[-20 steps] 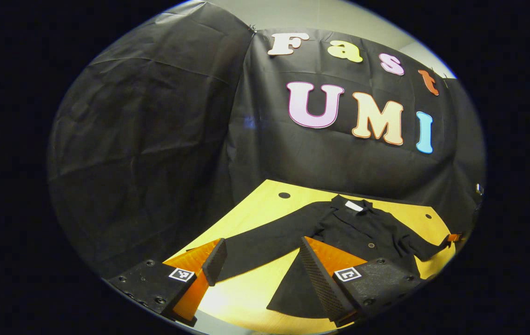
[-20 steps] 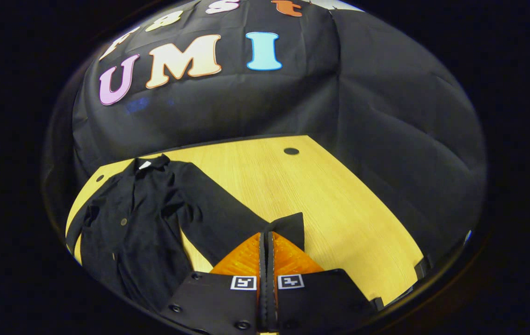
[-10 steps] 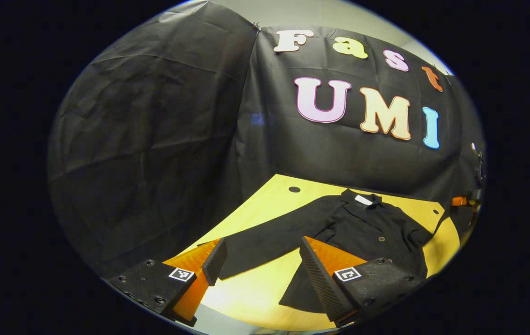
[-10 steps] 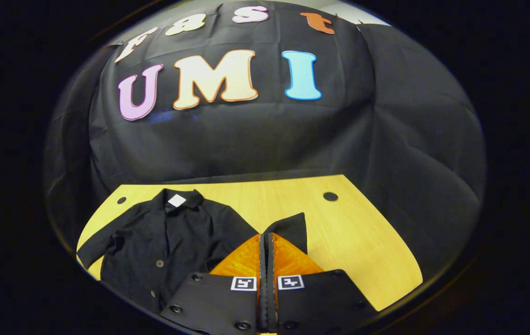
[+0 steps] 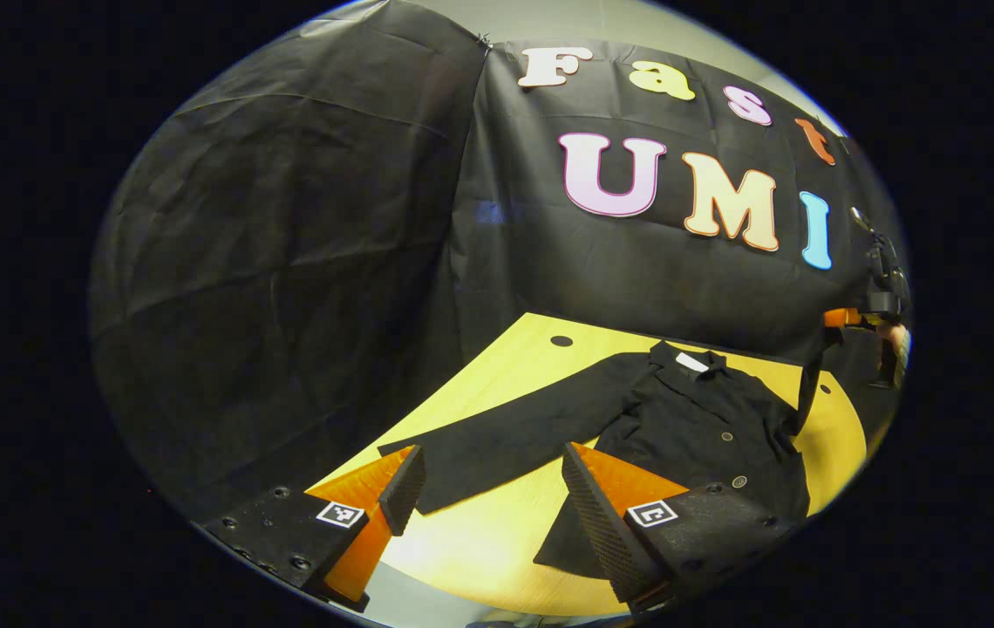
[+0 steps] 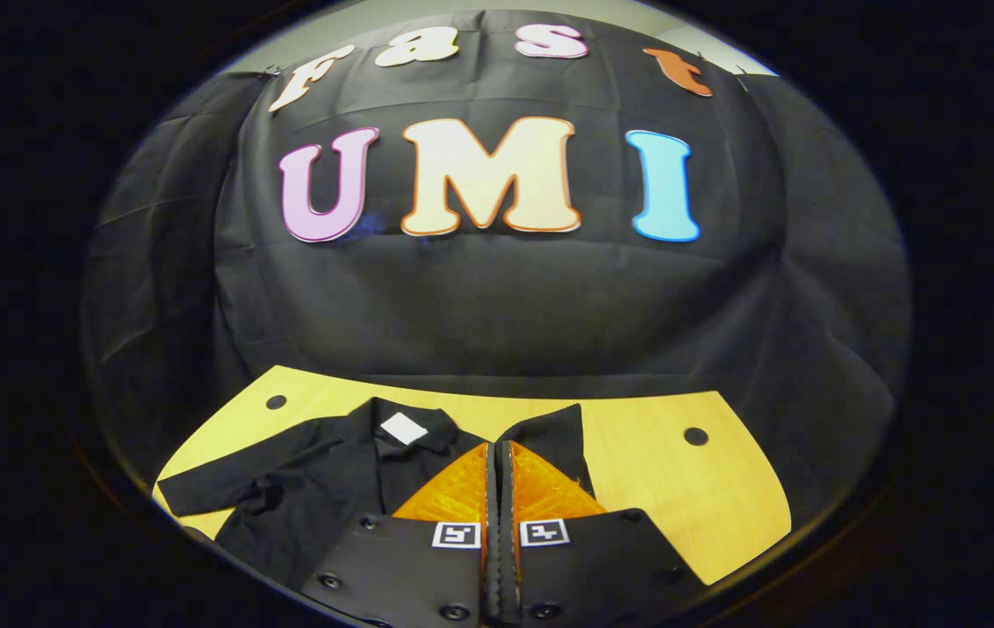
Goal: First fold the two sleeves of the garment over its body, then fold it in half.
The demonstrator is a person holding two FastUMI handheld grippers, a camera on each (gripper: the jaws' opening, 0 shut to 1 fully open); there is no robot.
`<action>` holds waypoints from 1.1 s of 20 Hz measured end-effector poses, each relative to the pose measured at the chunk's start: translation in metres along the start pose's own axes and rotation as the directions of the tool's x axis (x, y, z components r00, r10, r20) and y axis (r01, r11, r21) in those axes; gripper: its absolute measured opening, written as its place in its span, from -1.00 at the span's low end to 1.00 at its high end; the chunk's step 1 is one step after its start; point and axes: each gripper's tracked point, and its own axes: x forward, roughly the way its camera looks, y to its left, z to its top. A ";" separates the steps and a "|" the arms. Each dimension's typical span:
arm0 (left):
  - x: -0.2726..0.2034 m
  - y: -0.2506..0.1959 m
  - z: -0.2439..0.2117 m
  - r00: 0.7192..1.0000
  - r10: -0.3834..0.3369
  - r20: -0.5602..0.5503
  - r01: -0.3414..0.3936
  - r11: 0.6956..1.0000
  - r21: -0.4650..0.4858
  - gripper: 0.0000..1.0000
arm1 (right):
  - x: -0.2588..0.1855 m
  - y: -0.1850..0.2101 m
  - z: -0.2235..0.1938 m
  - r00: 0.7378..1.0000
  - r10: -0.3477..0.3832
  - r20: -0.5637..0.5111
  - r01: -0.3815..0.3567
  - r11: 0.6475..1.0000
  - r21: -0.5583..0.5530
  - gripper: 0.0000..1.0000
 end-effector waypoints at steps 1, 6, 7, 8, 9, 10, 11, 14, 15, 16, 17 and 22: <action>0.001 0.001 -0.001 1.000 0.004 -0.004 -0.004 1.000 -0.002 0.86 | 0.006 0.015 0.007 1.000 0.020 0.003 -0.020 1.000 -0.012 -0.96; 0.005 0.008 -0.006 0.999 0.020 -0.029 -0.021 1.000 -0.011 0.87 | 0.039 0.097 0.041 0.991 0.132 0.018 -0.130 0.988 -0.084 -0.96; 0.006 0.008 -0.007 0.999 0.023 -0.030 -0.023 1.000 -0.013 0.87 | 0.045 0.114 0.046 0.987 0.156 0.022 -0.154 0.983 -0.097 -0.92; 0.008 0.009 -0.007 0.999 0.027 -0.032 -0.027 1.000 -0.015 0.87 | 0.053 0.130 0.050 0.983 0.180 0.021 -0.177 0.978 -0.110 -0.96; 0.009 0.011 -0.009 0.999 0.031 -0.037 -0.032 0.999 -0.016 0.87 | 0.059 0.147 0.051 0.979 0.205 0.015 -0.202 0.972 -0.122 -0.94; 0.009 0.012 -0.011 0.999 0.035 -0.041 -0.035 0.999 -0.017 0.87 | 0.066 0.164 0.052 0.974 0.228 0.010 -0.224 0.965 -0.135 -0.94; 0.010 0.012 -0.012 0.998 0.040 -0.047 -0.040 0.999 -0.017 0.87 | 0.072 0.179 0.049 0.968 0.250 -0.003 -0.248 0.958 -0.146 -0.96; 0.012 0.012 -0.016 0.997 0.044 -0.066 -0.046 0.999 -0.028 0.87 | 0.094 0.219 0.029 0.955 0.292 -0.049 -0.296 0.939 -0.176 -0.96; 0.012 0.011 -0.016 0.997 0.040 -0.073 -0.042 0.999 -0.031 0.87 | 0.103 0.231 0.022 0.950 0.307 -0.065 -0.314 0.932 -0.181 -0.96; 0.012 0.012 -0.016 0.996 0.038 -0.078 -0.040 0.999 -0.028 0.87 | 0.110 0.242 0.012 0.943 0.321 -0.085 -0.331 0.925 -0.184 -0.96; 0.012 0.012 -0.017 0.996 0.038 -0.084 -0.041 0.999 -0.025 0.87 | 0.116 0.253 0.000 0.938 0.332 -0.105 -0.346 0.919 -0.188 -0.96; 0.022 0.003 -0.028 0.994 -0.004 -0.109 -0.001 0.999 -0.043 0.88 | 0.151 0.284 -0.049 0.917 0.349 -0.192 -0.386 0.896 -0.220 -0.96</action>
